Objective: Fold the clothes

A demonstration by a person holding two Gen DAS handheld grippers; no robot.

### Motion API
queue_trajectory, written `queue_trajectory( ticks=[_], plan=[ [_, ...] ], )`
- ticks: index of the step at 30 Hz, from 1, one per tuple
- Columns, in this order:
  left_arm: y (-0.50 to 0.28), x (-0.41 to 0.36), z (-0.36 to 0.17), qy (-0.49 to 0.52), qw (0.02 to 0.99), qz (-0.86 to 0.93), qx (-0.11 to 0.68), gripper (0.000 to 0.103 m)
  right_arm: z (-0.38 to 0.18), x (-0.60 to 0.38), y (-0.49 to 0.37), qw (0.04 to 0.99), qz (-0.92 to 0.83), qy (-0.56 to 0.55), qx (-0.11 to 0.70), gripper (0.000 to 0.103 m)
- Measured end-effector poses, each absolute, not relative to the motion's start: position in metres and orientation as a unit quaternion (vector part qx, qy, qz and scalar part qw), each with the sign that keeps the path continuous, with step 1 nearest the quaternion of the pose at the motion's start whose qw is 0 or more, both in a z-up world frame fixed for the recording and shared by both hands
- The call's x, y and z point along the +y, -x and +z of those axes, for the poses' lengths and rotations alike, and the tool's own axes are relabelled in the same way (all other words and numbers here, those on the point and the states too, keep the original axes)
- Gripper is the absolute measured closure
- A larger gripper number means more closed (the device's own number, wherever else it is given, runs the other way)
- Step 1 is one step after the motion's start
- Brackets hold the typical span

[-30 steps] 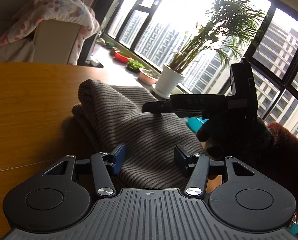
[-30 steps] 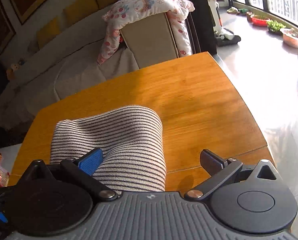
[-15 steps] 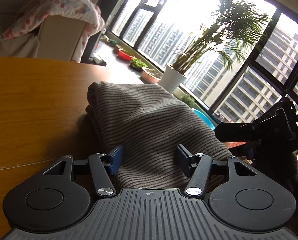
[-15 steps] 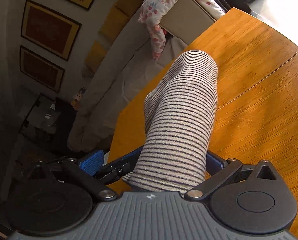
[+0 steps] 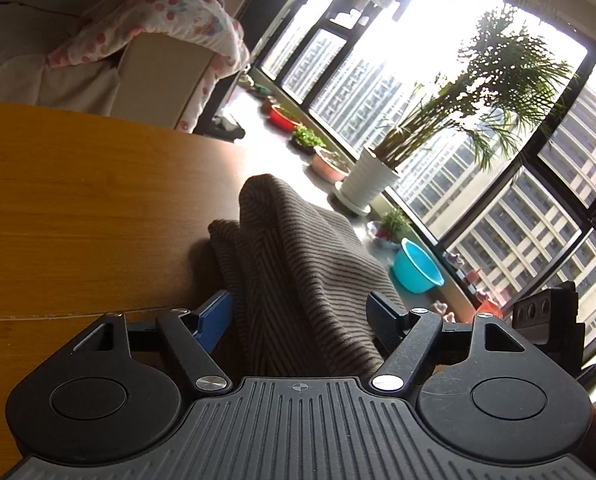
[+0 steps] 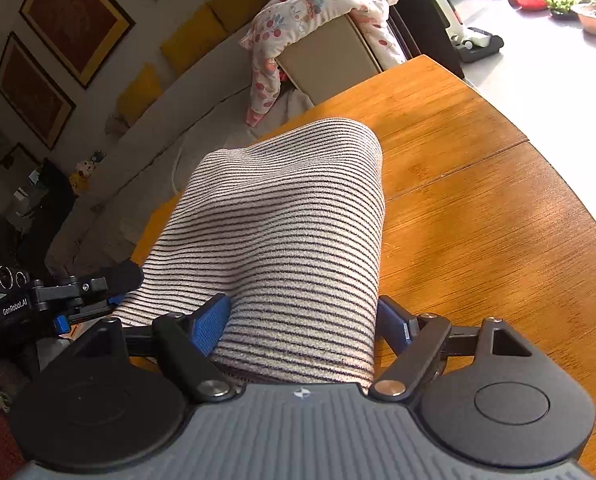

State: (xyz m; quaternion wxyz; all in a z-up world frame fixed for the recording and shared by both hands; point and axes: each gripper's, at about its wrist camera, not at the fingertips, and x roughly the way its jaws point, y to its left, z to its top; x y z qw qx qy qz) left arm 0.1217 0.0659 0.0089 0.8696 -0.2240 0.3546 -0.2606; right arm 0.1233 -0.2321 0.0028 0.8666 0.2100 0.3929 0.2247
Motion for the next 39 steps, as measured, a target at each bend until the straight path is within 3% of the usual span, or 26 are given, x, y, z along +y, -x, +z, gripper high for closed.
queue_trajectory(
  ticks=[4,8,9,11,15,18,20,22,25,32,34,39],
  plan=[
    [-0.129,0.056,-0.003,0.239,0.850,-0.270,0.385,0.025,0.009,-0.227,-0.119,0.879,0.223,-0.177,0.383,0.024],
    [-0.127,0.040,-0.003,0.184,0.866,-0.258,0.388,0.031,0.031,-0.226,-0.129,0.895,0.217,-0.135,0.366,0.024],
    [-0.125,0.037,-0.003,0.167,0.871,-0.255,0.385,0.031,0.036,-0.226,-0.139,0.897,0.216,-0.135,0.361,0.023],
    [-0.122,0.036,-0.003,0.152,0.876,-0.253,0.381,0.031,0.045,-0.226,-0.160,0.900,0.214,-0.137,0.354,0.010],
    [-0.119,0.037,-0.006,0.149,0.877,-0.255,0.379,0.030,0.029,-0.224,-0.224,0.871,0.194,-0.205,0.402,0.008],
    [-0.120,0.039,-0.006,0.145,0.877,-0.258,0.380,0.030,0.027,-0.202,-0.240,0.867,0.215,-0.195,0.404,0.014],
    [-0.120,0.039,-0.006,0.132,0.879,-0.259,0.379,0.029,0.042,-0.177,-0.222,0.899,0.243,-0.107,0.349,0.028],
    [-0.120,0.041,-0.009,0.130,0.877,-0.262,0.380,0.026,0.057,-0.159,-0.201,0.916,0.269,-0.041,0.294,0.032],
    [-0.119,0.044,-0.012,0.137,0.875,-0.265,0.381,0.025,0.055,-0.159,-0.201,0.923,0.244,-0.024,0.296,0.039],
    [-0.115,0.041,-0.005,0.129,0.882,-0.255,0.375,0.025,0.037,-0.180,-0.197,0.927,0.186,-0.023,0.326,0.037],
    [-0.113,0.042,0.009,0.125,0.888,-0.251,0.365,0.033,0.040,-0.185,-0.185,0.928,0.188,-0.025,0.320,0.037],
    [-0.121,0.045,0.066,0.140,0.903,-0.294,0.279,0.034,0.043,-0.192,-0.151,0.931,0.199,-0.006,0.306,0.029]
  ],
)
